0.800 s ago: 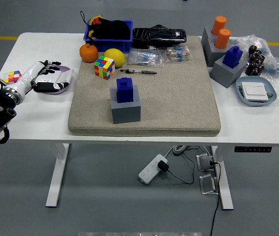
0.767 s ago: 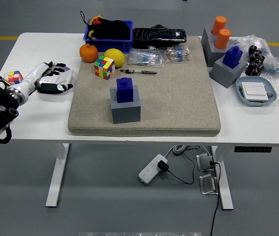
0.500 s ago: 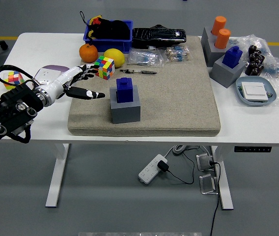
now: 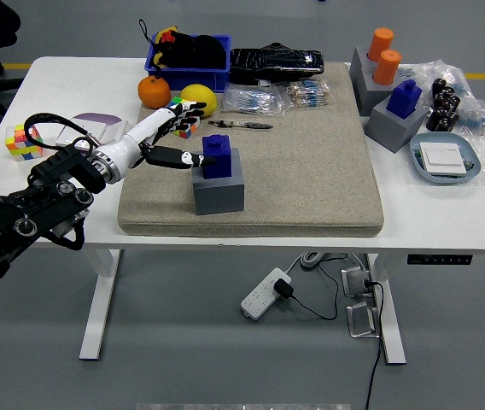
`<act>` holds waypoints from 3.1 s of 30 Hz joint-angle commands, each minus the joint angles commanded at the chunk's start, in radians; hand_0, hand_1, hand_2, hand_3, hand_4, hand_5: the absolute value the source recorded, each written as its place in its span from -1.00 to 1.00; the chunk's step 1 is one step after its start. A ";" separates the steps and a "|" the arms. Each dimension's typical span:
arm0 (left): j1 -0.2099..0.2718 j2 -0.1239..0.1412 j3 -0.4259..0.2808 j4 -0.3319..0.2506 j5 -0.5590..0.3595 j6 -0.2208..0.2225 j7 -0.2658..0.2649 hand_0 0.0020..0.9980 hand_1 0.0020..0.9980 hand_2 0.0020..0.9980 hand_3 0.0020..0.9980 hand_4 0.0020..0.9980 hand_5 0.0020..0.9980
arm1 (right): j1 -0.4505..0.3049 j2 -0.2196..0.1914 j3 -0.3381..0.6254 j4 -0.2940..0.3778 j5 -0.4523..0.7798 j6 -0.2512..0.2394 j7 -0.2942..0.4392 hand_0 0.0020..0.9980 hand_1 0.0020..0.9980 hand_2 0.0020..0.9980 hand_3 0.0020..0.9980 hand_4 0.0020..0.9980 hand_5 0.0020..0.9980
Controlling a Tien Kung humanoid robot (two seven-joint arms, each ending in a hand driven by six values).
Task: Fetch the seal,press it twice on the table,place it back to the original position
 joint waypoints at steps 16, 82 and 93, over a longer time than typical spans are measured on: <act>0.033 -0.079 -0.026 0.038 -0.013 0.017 -0.024 0.58 0.56 0.47 0.55 0.96 -1.00 | 0.003 0.000 -0.009 -0.001 0.005 0.002 -0.002 0.63 0.43 0.36 0.37 0.46 0.01; 0.064 -0.094 -0.160 0.038 -0.041 0.115 -0.119 0.25 -0.09 -0.16 0.14 0.45 -1.00 | 0.001 -0.004 -0.041 0.000 0.024 0.003 -0.003 0.62 0.42 0.36 0.37 0.45 0.00; 0.089 -0.034 -0.161 0.207 -0.083 0.140 -0.152 0.26 -0.09 -0.16 0.14 0.38 -1.00 | -0.003 0.001 -0.032 -0.001 0.020 0.004 -0.002 0.62 0.42 0.36 0.37 0.45 0.00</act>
